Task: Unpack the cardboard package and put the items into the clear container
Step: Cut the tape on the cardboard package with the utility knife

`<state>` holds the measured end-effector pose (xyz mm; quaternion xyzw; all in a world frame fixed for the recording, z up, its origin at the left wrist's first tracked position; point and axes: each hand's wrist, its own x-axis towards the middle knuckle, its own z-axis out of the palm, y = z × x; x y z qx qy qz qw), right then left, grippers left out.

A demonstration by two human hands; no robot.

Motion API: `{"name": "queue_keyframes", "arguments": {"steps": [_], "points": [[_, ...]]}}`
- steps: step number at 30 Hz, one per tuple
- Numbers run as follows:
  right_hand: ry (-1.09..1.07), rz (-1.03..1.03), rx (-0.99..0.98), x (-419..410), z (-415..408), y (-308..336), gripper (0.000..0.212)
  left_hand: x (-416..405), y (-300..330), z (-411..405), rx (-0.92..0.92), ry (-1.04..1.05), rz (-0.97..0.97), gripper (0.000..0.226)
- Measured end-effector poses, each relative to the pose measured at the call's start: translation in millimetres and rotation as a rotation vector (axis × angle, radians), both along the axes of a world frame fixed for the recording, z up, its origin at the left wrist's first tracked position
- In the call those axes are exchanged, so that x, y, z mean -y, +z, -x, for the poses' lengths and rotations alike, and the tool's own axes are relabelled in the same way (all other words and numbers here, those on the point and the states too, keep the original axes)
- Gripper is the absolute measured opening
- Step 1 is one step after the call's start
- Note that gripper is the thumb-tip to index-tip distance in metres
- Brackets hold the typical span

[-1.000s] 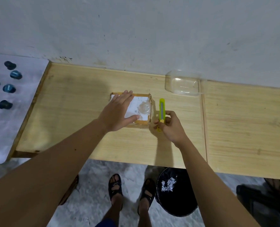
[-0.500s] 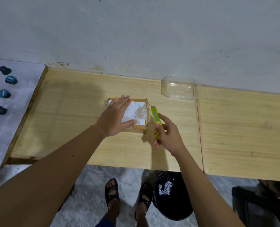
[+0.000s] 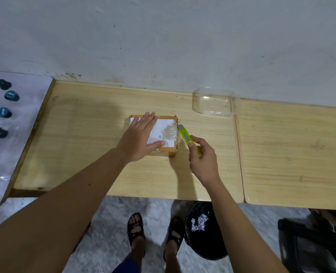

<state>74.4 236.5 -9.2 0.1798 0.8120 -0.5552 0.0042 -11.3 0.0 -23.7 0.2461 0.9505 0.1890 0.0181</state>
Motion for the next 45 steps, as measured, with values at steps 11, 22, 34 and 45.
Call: {"name": "queue_keyframes", "arguments": {"steps": [11,22,34,45], "points": [[0.016,-0.006,0.002,8.9,1.1,3.4,0.026,1.2,-5.5,-0.9,-0.058,-0.012,0.017,0.095],[0.103,-0.129,-0.019,10.3,4.3,9.9,0.039,-0.9,-16.8,-3.4,-0.148,-0.011,0.146,0.089],[0.213,-0.302,0.005,7.6,-3.3,30.0,0.041,-0.5,-19.2,-2.0,-0.154,-0.03,0.187,0.091],[0.203,-0.272,0.053,9.3,-41.7,37.3,0.039,-3.2,-12.8,-2.3,-0.073,-0.016,0.243,0.095]]}}
